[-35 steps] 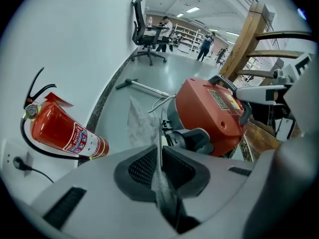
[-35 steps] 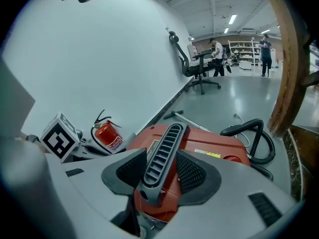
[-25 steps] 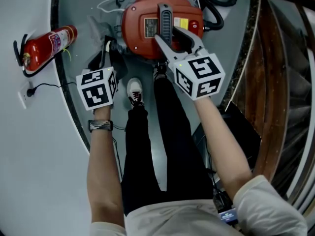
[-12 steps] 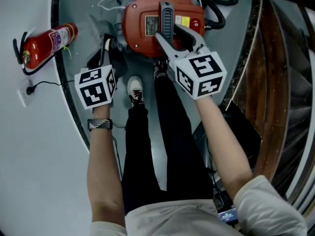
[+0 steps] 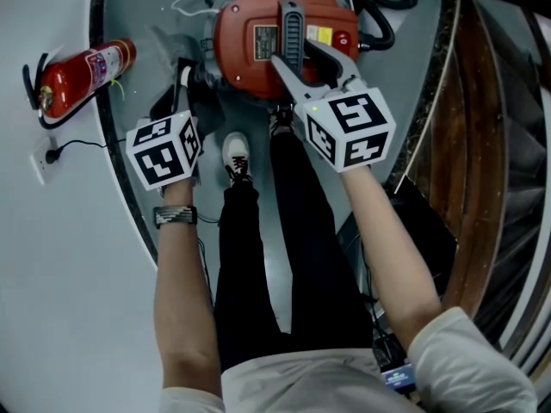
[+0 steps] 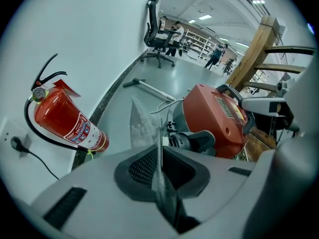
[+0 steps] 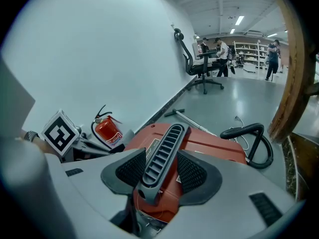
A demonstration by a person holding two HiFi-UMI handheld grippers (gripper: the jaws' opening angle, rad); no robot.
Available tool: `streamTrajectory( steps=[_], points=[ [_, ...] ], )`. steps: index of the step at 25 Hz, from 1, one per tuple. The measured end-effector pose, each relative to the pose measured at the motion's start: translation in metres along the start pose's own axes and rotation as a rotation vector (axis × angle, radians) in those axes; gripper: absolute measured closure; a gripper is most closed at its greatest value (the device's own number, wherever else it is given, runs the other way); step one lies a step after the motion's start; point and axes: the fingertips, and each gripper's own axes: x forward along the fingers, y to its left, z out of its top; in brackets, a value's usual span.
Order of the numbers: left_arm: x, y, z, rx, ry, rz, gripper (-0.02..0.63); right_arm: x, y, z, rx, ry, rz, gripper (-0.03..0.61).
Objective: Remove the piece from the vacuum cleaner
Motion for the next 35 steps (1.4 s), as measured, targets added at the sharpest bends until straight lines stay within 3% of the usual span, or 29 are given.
streamTrajectory(
  steps=[18, 27, 29, 35],
  points=[
    [-0.0004, 0.0052, -0.0024, -0.244, -0.032, -0.036, 0.581, -0.0002, 0.0001, 0.0003, -0.016, 0.001, -0.006, 0.382],
    [-0.0005, 0.0068, -0.0035, -0.328, -0.040, -0.067, 0.580, -0.0002, 0.0004, 0.0003, -0.020, 0.001, -0.004, 0.380],
    [-0.0003, 0.0065, -0.0035, -0.294, -0.032, -0.062, 0.581, -0.0003, 0.0003, 0.0002, -0.020, 0.000, -0.005, 0.380],
    [-0.0008, 0.0051, -0.0022, -0.054, 0.010, -0.025, 0.581, -0.0003, 0.0000, 0.0005, -0.021, -0.003, -0.002, 0.380]
  ],
)
